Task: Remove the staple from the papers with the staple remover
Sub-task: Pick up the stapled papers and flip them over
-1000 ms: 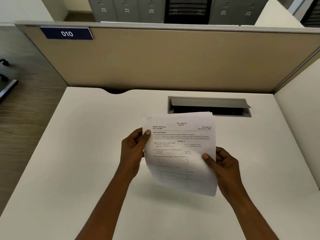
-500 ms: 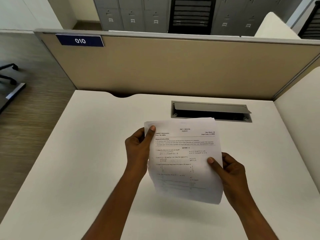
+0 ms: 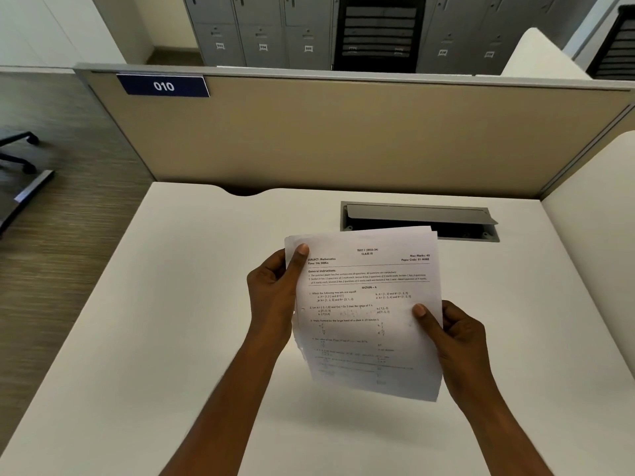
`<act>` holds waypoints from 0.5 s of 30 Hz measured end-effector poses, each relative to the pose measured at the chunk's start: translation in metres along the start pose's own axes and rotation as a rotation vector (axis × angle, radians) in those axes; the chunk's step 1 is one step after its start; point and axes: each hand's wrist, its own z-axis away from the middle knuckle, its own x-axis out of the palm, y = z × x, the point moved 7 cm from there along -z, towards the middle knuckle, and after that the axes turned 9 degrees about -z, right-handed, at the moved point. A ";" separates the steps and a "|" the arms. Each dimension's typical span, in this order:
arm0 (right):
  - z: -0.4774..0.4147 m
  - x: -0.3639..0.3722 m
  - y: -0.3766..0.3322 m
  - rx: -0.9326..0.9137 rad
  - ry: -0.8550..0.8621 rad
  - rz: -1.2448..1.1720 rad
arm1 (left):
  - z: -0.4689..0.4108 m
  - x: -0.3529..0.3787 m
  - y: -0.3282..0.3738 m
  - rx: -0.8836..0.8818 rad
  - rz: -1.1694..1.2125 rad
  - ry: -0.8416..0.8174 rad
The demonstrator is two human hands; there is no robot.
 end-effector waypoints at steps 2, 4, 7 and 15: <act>0.000 -0.001 0.000 0.004 0.002 -0.006 | 0.000 0.000 0.001 0.006 -0.002 -0.017; 0.001 -0.002 -0.001 0.007 0.006 -0.009 | 0.000 0.001 0.001 0.005 0.000 -0.047; 0.001 -0.003 -0.003 0.007 0.009 -0.018 | 0.001 0.003 -0.001 -0.009 0.030 -0.111; 0.002 -0.008 -0.001 -0.002 0.018 -0.017 | 0.009 0.010 -0.003 -0.035 0.051 -0.276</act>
